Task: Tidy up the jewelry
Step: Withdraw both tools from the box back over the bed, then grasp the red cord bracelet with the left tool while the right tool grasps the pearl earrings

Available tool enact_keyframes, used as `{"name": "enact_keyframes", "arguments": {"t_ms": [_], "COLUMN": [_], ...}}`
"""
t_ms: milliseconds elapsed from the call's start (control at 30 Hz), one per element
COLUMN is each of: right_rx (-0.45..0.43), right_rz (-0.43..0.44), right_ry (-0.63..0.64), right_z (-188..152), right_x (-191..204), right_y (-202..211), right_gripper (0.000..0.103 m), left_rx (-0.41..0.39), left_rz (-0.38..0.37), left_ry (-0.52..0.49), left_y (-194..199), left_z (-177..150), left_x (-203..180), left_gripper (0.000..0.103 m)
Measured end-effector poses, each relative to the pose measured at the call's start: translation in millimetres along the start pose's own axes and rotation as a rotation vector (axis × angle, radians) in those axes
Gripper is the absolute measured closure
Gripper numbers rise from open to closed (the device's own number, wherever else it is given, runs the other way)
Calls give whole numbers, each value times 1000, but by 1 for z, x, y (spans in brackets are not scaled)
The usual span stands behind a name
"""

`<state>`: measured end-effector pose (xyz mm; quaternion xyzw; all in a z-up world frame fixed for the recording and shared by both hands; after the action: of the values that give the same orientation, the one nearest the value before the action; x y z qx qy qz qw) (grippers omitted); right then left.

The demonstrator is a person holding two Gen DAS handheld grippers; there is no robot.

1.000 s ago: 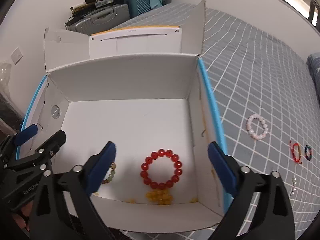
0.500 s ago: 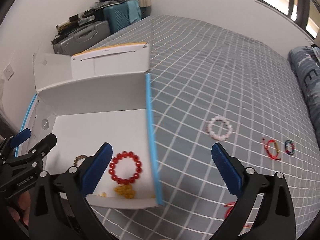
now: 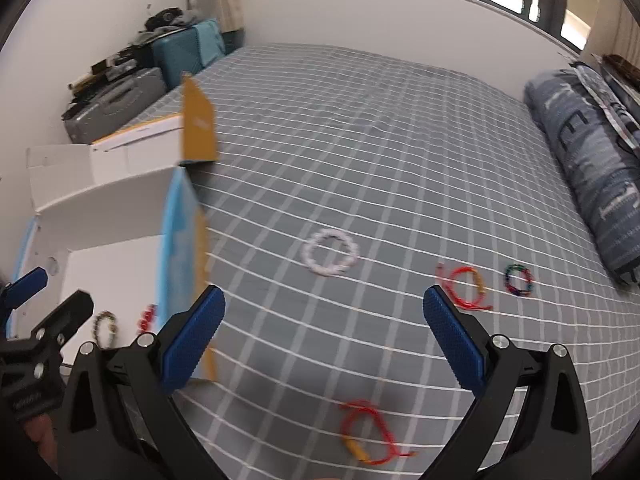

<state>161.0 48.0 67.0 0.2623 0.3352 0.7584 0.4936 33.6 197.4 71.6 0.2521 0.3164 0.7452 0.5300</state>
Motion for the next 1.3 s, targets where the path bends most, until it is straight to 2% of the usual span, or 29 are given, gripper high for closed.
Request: {"name": "enact_keyframes", "arguments": {"t_ms": [167,467,833,1300], "right_rx": [6,54,125,162], "right_rz": [-43,-108,-119,-112], "right_ry": [-44,-110,-172,-185], "right_z": [-6,-34,-72,-87], "right_x": [-51,-129,-177,-193], "right_y": [-8,-34,-84,-115], "right_gripper": [8,8,8,8], "left_rx": [18,66,155,246], "left_rz": [-71,-150,-178,-185], "left_ry": [-87,-192,-235,-294], "left_y": [-6,-34,-81,-126], "left_z": [-2,-21,-64,-101], "left_x": [-59,-140,-180,-205], "left_gripper": [6,6,6,6]}}
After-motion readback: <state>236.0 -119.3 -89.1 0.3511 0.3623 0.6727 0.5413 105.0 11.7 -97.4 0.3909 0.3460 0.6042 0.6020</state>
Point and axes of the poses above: each gripper's, at about its wrist camera, not at the fingertips, and y roughly against the way its jaws point, x to its left, z to its top, the point moved 5 cm from there along -y, roughly the way its jaws point, and after that the axes turned 8 degrees about -y, right-handed, at the moved point
